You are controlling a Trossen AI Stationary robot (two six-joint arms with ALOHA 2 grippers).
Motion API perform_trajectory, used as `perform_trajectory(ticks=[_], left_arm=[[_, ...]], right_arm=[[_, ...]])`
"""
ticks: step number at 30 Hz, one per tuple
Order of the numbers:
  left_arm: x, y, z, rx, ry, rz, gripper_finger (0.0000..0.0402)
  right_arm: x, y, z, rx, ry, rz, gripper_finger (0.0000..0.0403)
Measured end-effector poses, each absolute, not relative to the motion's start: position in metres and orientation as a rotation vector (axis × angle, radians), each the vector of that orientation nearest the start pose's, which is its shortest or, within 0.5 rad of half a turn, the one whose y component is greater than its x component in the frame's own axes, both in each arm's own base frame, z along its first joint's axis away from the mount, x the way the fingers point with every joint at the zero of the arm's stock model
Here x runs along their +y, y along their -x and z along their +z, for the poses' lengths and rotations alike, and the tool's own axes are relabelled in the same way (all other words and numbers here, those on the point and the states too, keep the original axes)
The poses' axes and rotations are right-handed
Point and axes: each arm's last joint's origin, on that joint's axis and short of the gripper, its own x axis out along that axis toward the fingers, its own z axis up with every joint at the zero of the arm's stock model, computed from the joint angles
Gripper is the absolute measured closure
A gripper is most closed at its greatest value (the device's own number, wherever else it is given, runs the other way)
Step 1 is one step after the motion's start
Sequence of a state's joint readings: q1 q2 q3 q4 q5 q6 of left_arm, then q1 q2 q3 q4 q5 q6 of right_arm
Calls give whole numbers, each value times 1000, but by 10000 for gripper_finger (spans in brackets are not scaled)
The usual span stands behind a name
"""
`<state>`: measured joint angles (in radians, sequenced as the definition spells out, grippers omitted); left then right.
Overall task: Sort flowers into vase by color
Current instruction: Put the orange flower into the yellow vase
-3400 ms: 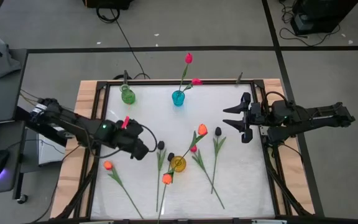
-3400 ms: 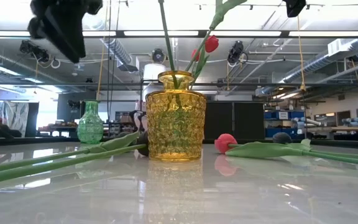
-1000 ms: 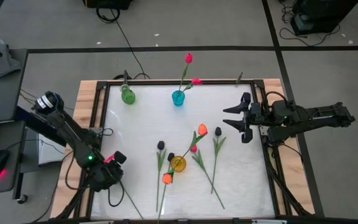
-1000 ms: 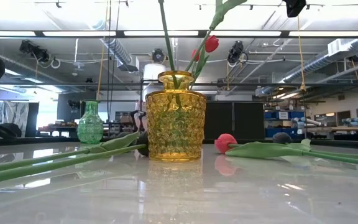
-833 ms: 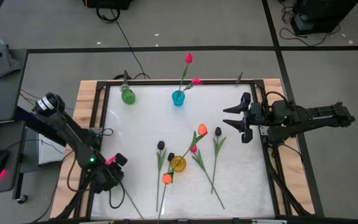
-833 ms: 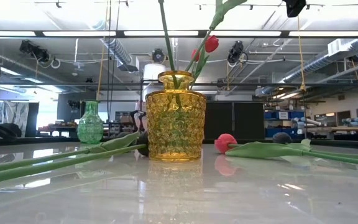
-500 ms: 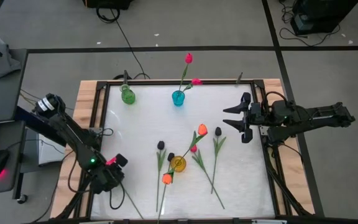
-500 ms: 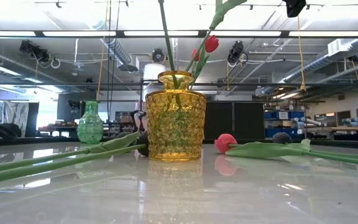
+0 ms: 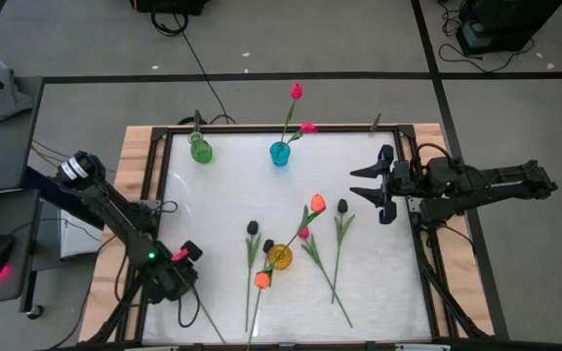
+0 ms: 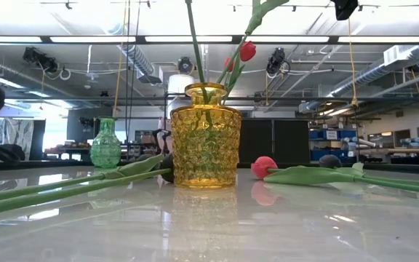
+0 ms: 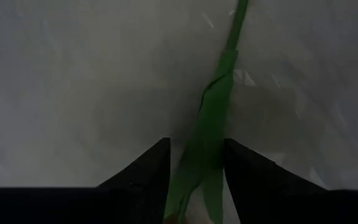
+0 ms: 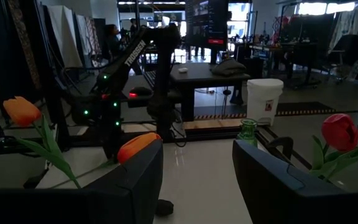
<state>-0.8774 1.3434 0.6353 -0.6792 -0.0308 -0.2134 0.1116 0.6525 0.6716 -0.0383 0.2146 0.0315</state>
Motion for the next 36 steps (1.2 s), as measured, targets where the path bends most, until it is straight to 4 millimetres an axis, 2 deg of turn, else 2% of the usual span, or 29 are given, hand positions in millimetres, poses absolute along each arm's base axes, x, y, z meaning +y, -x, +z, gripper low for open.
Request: perform_trajectory(ticks=[5, 19, 27, 36], left_arm=[[-153, -133, 152, 1342, -438, -544, 271], [-153, -133, 152, 1347, -432, -547, 384], [-147, -135, 154, 1369, -372, -487, 392], [-133, -141, 168, 1333, -269, -416, 393]], right_arm=[[11, -150, 327, 17, -28, -103, 200], [11, -150, 327, 17, -28, -103, 200], [11, -150, 327, 17, -28, -103, 200], [11, -150, 327, 17, -28, -103, 200]])
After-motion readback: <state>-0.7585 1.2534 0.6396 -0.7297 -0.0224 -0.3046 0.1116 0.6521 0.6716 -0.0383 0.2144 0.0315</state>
